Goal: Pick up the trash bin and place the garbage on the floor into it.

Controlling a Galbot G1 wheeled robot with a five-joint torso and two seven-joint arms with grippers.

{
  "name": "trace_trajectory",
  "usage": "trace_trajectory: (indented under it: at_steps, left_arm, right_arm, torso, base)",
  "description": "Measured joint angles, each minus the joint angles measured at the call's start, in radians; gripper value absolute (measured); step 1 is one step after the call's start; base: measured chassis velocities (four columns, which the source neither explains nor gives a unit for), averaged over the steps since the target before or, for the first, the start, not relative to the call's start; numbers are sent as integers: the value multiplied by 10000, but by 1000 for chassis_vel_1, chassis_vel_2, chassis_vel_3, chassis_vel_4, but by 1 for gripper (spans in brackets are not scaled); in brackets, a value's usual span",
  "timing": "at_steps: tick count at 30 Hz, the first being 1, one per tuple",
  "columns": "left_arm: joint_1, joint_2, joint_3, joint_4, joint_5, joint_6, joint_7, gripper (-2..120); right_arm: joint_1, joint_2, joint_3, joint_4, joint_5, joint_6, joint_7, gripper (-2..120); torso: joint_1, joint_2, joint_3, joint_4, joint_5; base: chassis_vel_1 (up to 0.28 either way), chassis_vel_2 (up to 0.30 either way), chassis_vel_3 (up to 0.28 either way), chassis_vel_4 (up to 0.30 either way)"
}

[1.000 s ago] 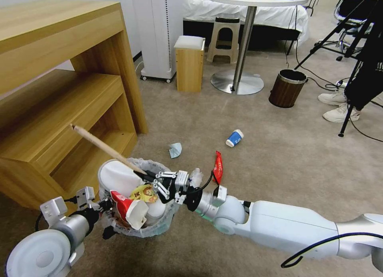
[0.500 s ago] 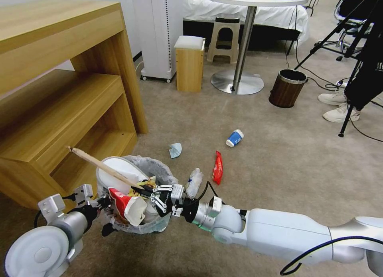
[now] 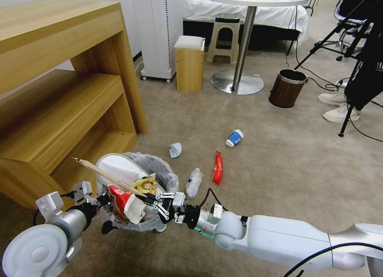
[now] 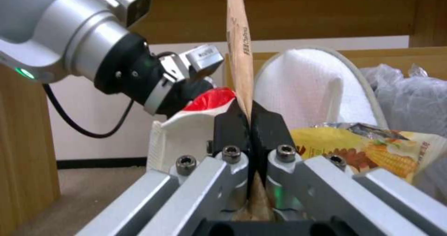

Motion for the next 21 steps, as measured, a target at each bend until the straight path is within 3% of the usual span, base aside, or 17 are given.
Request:
trace_trajectory:
  at_steps: [6,21]
  left_arm:
    - [63,-48,60,-229,-21,9,-46,0]
    - [206,-61,21,-316,-52,36,-41,0]
  right_arm:
    - [-79,43,45,-79,-68,5,-16,0]
    - [-116,-35,182,-211,-161,-6,-354,55]
  torso:
    - [0,0,0,0,0]
    - [0,0,2,0,0]
  base:
    - [0,0,0,0]
    - [0,0,0,0]
